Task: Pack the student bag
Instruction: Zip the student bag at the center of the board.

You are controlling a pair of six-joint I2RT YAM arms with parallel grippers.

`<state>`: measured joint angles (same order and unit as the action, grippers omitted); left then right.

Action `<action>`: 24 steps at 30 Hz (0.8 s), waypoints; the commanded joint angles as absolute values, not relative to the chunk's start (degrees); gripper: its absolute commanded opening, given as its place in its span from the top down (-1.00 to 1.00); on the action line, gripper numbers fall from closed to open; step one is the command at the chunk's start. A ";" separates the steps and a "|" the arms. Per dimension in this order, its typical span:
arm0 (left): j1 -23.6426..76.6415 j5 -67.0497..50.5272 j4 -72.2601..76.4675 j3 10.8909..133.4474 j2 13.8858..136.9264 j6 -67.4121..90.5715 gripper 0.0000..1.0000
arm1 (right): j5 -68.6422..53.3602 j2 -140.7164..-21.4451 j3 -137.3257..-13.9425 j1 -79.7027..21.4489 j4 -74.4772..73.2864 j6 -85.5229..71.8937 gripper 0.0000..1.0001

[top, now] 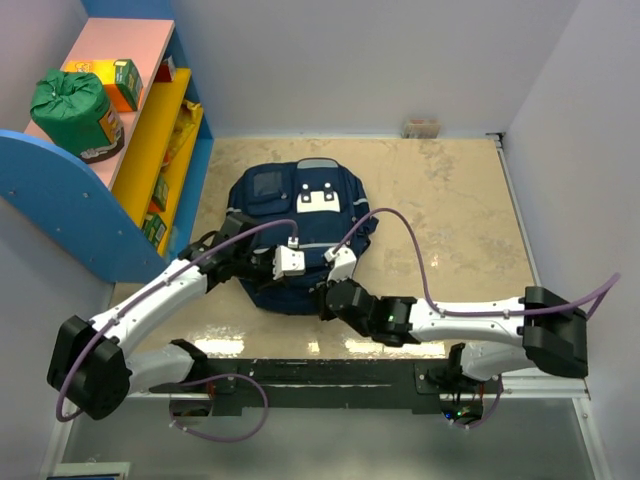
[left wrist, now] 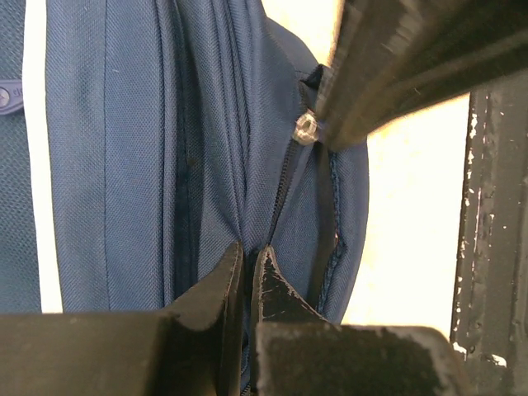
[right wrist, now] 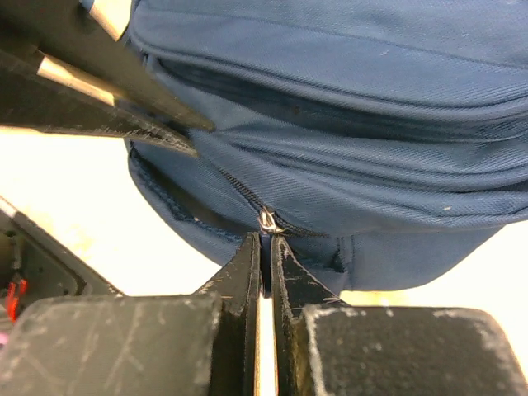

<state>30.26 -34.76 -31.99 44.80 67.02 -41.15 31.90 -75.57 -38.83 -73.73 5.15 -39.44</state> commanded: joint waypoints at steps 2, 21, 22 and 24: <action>29.09 -27.16 -33.66 43.25 63.64 -45.26 1.00 | 25.94 -70.59 -36.57 -64.17 -9.05 -42.18 1.00; 9.41 -26.10 -45.61 41.05 60.03 -68.19 1.00 | 21.79 -69.61 -36.91 -57.57 -3.43 -30.42 1.00; 8.27 -25.84 -45.70 40.96 59.94 -68.73 1.00 | 22.14 -70.04 -37.26 -57.57 -3.34 -29.80 1.00; 7.04 -25.32 -45.27 40.87 60.03 -70.13 1.00 | 22.85 -71.19 -37.79 -57.57 -3.34 -28.57 1.00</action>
